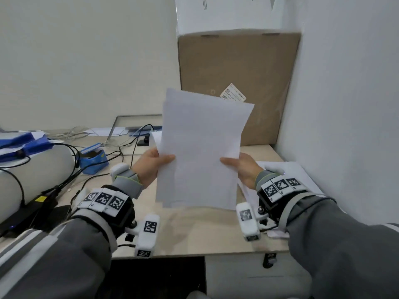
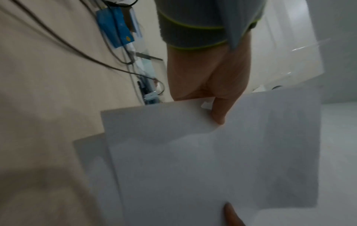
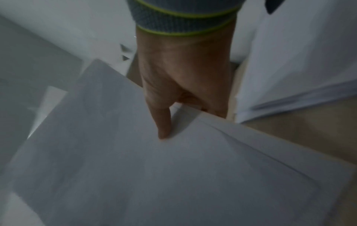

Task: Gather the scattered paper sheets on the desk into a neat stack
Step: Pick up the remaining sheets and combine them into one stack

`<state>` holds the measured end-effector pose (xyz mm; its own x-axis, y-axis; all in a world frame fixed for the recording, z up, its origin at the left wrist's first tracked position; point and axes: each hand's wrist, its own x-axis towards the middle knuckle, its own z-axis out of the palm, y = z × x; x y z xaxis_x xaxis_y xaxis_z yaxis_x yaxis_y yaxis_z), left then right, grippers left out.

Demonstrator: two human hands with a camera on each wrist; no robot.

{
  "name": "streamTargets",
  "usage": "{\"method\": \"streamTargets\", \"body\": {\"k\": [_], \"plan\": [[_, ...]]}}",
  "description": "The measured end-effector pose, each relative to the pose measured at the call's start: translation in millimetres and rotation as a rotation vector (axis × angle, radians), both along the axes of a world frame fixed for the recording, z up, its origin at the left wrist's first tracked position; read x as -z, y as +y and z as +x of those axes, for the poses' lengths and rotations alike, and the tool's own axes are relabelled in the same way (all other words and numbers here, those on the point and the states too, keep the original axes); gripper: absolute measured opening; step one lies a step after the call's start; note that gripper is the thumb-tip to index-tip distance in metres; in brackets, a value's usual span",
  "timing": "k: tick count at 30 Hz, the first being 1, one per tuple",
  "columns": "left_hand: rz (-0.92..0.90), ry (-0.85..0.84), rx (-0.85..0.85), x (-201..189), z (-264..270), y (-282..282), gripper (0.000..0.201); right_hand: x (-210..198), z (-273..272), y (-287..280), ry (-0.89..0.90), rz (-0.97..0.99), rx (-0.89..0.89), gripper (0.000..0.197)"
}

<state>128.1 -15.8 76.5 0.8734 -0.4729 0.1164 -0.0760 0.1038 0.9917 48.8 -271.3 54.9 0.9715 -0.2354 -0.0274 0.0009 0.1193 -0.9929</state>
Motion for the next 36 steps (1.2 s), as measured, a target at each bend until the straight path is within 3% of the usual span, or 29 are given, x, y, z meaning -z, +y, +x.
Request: {"method": "streamTargets", "body": {"k": [3,5,9,14,17,21,25,30,33,36], "plan": [[-0.125,-0.067,-0.011,-33.9,4.8,0.3,0.035,-46.9,2.6,6.5,-0.169,-0.062,0.093,0.032],[-0.163,-0.102,-0.018,-43.9,7.7,0.9,0.042,-56.4,2.9,8.3,-0.191,-0.124,0.119,0.026],[-0.183,-0.106,-0.085,-24.0,7.2,-1.5,0.042,-37.3,-5.1,10.3,-0.113,-0.246,0.026,0.028],[-0.147,-0.025,-0.162,10.8,10.5,-5.0,0.061,-6.5,-3.2,13.0,-0.016,-0.245,0.050,0.033],[-0.162,-0.017,-0.231,9.3,10.8,-10.0,0.049,-2.7,1.3,14.3,-0.014,-0.268,0.110,0.027],[-0.203,-0.138,-0.262,-15.0,10.6,-13.0,0.026,-18.0,4.0,17.0,-0.165,-0.251,0.200,0.010],[-0.251,-0.139,-0.207,-28.2,15.2,-10.2,0.027,-24.1,9.1,14.9,-0.242,-0.306,0.223,0.006],[-0.143,-0.030,-0.094,1.6,14.3,-8.2,0.061,-4.1,10.8,16.6,-0.074,-0.393,0.074,0.038],[-0.143,-0.014,-0.089,4.7,12.5,-10.4,0.061,-4.3,12.9,19.9,-0.108,-0.352,0.106,0.034],[-0.139,-0.046,-0.086,-8.3,15.6,-12.4,0.048,-13.2,19.5,21.9,-0.114,-0.252,0.127,0.025]]}}
